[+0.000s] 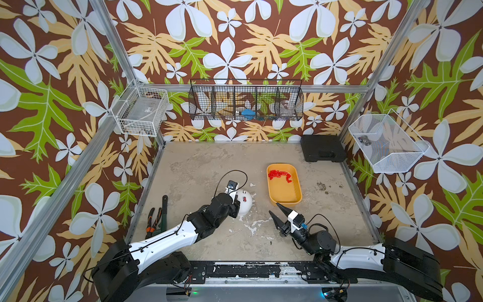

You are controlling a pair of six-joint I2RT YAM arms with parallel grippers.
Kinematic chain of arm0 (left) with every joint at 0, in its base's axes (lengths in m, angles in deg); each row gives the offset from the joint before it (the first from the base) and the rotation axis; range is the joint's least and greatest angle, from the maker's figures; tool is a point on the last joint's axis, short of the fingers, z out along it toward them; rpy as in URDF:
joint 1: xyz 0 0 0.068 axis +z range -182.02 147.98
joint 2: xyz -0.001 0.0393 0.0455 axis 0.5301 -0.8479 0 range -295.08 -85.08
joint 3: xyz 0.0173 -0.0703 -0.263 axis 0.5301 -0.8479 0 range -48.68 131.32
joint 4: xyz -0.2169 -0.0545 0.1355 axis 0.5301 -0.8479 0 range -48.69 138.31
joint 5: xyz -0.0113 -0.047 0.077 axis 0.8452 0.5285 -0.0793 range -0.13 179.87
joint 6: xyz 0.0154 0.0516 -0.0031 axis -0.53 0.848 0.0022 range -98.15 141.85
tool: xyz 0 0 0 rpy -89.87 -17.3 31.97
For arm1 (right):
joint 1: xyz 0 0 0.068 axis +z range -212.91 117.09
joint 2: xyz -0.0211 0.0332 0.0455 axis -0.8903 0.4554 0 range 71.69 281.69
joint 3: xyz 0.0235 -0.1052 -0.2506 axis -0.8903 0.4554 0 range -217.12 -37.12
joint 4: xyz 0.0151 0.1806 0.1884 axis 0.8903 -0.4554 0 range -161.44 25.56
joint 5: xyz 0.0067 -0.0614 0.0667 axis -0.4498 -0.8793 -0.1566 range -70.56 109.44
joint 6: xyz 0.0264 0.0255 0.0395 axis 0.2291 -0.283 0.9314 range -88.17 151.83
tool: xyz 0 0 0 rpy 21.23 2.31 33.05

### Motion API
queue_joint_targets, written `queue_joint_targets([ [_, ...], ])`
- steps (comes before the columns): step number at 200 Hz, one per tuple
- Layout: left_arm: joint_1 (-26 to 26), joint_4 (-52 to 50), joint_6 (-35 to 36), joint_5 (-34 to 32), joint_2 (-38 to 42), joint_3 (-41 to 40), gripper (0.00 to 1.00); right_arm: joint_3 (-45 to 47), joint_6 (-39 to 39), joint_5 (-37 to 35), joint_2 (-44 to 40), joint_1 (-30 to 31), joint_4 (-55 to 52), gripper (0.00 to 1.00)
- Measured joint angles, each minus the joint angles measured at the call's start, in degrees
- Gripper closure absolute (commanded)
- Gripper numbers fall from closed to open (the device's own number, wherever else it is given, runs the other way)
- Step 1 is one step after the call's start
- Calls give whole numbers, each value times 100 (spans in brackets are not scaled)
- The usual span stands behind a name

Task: Cover the protruding screws with screw protection sleeves
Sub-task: Attach the screw protection sleeve to the screw.

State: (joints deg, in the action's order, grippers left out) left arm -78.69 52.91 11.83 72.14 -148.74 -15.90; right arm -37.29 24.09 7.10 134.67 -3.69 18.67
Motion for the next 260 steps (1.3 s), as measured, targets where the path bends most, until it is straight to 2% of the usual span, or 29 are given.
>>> queue_joint_targets([
  [65,0,186,-46,0,50,-144,89,0,0,-4,-4,0,0,55],
  [81,0,175,-66,0,118,-188,81,0,0,-4,9,0,0,55],
  [152,-2,-223,-170,24,306,-382,69,0,0,-4,35,0,-4,55],
  [179,-2,-219,-173,31,402,-393,57,0,0,-4,37,0,-4,55],
  [198,-2,-107,-173,138,780,-538,52,0,0,-4,37,0,-4,55],
  [210,-2,-13,-173,157,1130,-680,38,0,0,-4,33,0,-4,55],
  [221,28,173,-267,127,1453,-828,30,0,0,-4,31,0,-4,55],
  [229,184,326,-385,201,1672,-953,25,0,2,-4,26,0,-7,55],
  [242,570,544,-610,382,1858,-1117,23,0,2,-4,26,0,-7,55],
  [260,1246,831,-977,1012,1799,-1266,19,0,2,-2,48,0,-7,55],
])
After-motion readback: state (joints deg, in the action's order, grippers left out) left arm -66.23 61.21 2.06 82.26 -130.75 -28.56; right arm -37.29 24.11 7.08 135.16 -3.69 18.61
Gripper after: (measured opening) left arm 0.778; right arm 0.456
